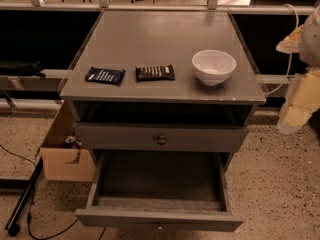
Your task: Place rxbar chocolate into middle drawer
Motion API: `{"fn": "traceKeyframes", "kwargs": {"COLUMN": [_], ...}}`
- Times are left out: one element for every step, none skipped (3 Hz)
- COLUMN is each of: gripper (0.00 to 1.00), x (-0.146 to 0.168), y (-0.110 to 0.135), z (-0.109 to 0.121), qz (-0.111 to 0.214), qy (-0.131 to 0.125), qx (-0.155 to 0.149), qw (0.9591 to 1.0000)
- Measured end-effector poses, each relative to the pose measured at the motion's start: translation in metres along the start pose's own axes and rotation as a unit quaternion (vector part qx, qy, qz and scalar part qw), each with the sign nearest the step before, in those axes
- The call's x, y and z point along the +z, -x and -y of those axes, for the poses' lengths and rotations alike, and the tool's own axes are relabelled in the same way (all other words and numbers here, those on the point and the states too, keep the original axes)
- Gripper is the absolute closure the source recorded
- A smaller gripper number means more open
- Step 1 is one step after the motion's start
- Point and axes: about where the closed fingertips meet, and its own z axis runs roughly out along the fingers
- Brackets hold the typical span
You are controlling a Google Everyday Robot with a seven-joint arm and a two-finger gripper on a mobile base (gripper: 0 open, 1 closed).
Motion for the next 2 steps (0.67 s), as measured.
{"fn": "traceKeyframes", "kwargs": {"gripper": [0.0,0.0], "x": [-0.0015,-0.0046], "y": [0.0012,0.0038], "z": [0.0012,0.0036], "qz": [-0.001,-0.004], "qy": [-0.006,-0.019], "qx": [-0.002,-0.006], "qw": [1.0,0.9998]}}
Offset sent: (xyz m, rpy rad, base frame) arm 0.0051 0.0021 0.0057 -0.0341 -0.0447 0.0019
